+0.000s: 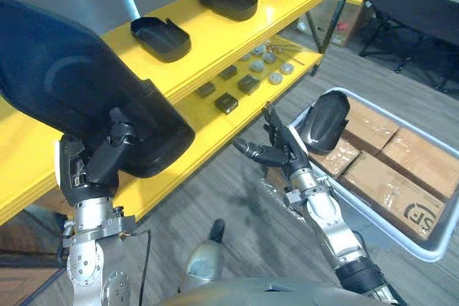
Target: Walk over and take three plastic housings, then place them on the shelf
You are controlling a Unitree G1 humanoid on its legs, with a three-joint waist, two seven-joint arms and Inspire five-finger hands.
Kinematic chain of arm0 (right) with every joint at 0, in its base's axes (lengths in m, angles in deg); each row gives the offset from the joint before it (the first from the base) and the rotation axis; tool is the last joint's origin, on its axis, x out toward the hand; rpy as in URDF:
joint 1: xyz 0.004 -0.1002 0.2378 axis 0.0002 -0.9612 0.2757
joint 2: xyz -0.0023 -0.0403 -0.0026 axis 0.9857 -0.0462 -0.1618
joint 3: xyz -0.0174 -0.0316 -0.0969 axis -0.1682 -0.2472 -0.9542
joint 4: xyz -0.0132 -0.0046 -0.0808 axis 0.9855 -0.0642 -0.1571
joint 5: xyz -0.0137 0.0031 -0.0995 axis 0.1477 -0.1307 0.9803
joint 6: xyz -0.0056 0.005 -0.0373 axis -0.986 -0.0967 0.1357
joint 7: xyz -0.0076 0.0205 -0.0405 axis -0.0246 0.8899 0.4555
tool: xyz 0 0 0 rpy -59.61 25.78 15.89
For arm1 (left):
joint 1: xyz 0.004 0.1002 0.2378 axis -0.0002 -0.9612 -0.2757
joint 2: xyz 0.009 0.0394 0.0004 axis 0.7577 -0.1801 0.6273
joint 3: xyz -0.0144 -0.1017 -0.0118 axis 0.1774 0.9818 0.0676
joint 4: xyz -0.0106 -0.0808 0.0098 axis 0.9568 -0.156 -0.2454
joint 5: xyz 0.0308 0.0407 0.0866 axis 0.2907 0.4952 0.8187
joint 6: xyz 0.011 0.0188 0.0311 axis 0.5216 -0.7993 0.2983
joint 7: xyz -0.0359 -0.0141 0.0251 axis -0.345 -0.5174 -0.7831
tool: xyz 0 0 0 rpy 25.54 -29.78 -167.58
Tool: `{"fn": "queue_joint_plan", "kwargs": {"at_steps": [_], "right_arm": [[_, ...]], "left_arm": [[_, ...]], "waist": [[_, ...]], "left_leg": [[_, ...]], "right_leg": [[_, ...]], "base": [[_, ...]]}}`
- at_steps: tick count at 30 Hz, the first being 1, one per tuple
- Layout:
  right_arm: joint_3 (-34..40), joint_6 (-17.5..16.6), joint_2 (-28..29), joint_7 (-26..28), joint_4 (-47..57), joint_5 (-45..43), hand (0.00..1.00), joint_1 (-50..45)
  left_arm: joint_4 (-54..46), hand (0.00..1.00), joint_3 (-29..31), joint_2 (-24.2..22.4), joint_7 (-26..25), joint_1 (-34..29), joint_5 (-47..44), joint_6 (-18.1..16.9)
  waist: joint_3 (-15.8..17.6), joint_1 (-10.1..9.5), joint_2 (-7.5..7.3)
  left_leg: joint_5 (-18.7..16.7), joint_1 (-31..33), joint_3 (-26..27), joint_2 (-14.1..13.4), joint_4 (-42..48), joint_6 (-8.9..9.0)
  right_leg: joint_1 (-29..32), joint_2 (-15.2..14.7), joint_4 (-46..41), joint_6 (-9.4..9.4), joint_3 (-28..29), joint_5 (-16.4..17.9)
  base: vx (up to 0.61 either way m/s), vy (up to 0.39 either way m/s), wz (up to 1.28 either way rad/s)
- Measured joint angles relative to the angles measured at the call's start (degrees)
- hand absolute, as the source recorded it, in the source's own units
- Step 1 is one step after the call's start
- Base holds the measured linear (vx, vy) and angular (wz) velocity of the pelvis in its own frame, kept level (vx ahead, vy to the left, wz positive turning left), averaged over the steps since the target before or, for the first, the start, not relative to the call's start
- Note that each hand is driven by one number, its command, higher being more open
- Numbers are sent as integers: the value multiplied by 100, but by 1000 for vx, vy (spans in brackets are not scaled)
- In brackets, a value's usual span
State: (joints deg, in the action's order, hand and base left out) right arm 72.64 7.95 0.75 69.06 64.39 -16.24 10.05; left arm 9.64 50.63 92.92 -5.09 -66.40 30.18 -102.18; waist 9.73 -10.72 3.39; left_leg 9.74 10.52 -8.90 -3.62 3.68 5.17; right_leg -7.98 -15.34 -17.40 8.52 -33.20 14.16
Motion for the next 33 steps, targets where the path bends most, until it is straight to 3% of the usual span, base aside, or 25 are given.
{"fn": "queue_joint_plan", "kwargs": {"at_steps": [6,8,11,13,14,15,16,18,20,21,22,23,24,26,27,29,30,31,33], "right_arm": [[101,-167,18,-64,21,-24,100,132],[153,-265,149,-186,20,-23,100,201],[260,-387,471,-474,20,-4,100,218],[270,-477,501,-581,17,-3,100,245],[250,-542,534,-623,17,12,100,252],[246,-608,614,-630,13,213,100,298],[246,-644,662,-629,9,265,100,325],[228,-787,687,-615,5,454,100,464],[236,-811,549,-631,5,459,100,653],[247,-840,465,-637,5,462,100,734],[357,-921,305,-683,17,610,100,870],[450,-976,176,-759,39,725,100,989],[606,-978,5,-899,267,854,100,1048],[710,-978,-54,-951,657,861,100,1052],[779,-1008,-98,-948,1115,815,100,1073],[809,-1107,-238,-914,1421,705,100,1115],[808,-1115,-278,-884,1514,593,100,1190],[858,-1119,-352,-867,1595,516,100,1200],[1008,-1147,-404,-799,1590,297,100,1207]], "left_arm": [[11,0,1,1,4,-7,3,0],[13,0,33,1,12,-1,4,1],[-12,0,209,-11,-20,7,199,2],[17,0,360,-71,-184,53,546,4],[16,0,518,-64,-265,48,680,2],[17,0,674,-48,-387,40,683,3],[19,0,726,-48,-492,44,682,4],[59,0,783,-59,-826,131,674,11],[83,0,780,-40,-913,146,673,11],[104,0,776,-39,-937,187,667,11],[225,0,719,-26,-1003,376,664,9],[336,0,666,-22,-1056,547,664,9],[587,0,562,13,-1071,752,667,7],[706,0,524,52,-1097,747,667,8],[740,0,512,59,-1147,668,666,9],[786,0,472,-1,-1154,577,673,11],[772,0,471,-8,-1148,486,676,8],[781,0,441,-13,-1133,466,677,13],[774,0,404,-28,-1043,462,651,9]], "waist": [[127,-11,-206],[152,-51,-307],[147,-203,-493],[130,-252,-414],[92,-310,-408],[90,-323,-416],[96,-303,-407],[130,-238,-347],[182,-165,-230],[182,-150,-228],[189,-121,-164],[191,-31,-152],[204,96,-127],[162,173,-264],[108,151,-426],[97,187,-311],[101,177,-265],[122,188,-182],[116,91,-102]], "left_leg": [[-92,25,-23,113,93,-8],[-286,160,-54,289,410,-2],[-692,278,123,591,935,-143],[-872,301,-5,685,1148,-219],[-917,246,-30,707,1091,-290],[-950,151,-75,733,1008,-368],[-954,96,-144,744,962,-423],[-919,-191,-496,747,776,-608],[-959,-436,-687,742,671,-653],[-978,-492,-756,740,657,-665],[-1006,-512,-940,734,650,-664],[-1024,-498,-1145,740,660,-637],[-1059,-500,-1476,791,680,-596],[-1130,-511,-1712,936,690,-525],[-1249,-508,-1769,1093,728,-465],[-1383,-503,-1444,881,923,-550],[-1528,-392,-1032,773,1380,-583],[-1663,-186,-563,653,2040,-499],[-1833,105,338,276,3033,-460]], "right_leg": [[-116,-123,-47,15,-133,84],[-225,-264,-41,76,-270,105],[-662,-466,121,254,-604,-51],[-286,-817,-1047,-188,-407,-317],[122,-997,-1731,-567,-82,-712],[371,-1057,-2176,-614,301,-1212],[479,-1067,-2367,-547,485,-1399],[839,-795,-2929,-450,777,-421],[1054,-422,-2699,-601,837,-31],[1168,-270,-2522,-672,920,23],[1490,91,-2055,-705,1281,41],[1696,369,-1653,-668,1630,15],[1831,671,-965,-512,2100,-114],[1856,729,-395,-448,2420,-158],[1805,649,-182,-479,2472,-287],[1540,654,-117,-518,2186,-344],[1326,667,-40,-599,1979,-486],[1029,723,37,-638,1730,-550],[353,942,462,-754,1311,-513]], "base": [[-14,-3,8],[74,95,31],[116,122,50],[132,166,51],[150,182,30],[187,157,28],[235,83,40],[258,25,53],[209,33,48],[145,-11,62],[102,-48,76],[124,-137,137],[96,-157,147],[131,-260,117],[167,-319,94],[166,-260,99],[158,-220,99],[163,-213,108],[206,-216,90]]}}
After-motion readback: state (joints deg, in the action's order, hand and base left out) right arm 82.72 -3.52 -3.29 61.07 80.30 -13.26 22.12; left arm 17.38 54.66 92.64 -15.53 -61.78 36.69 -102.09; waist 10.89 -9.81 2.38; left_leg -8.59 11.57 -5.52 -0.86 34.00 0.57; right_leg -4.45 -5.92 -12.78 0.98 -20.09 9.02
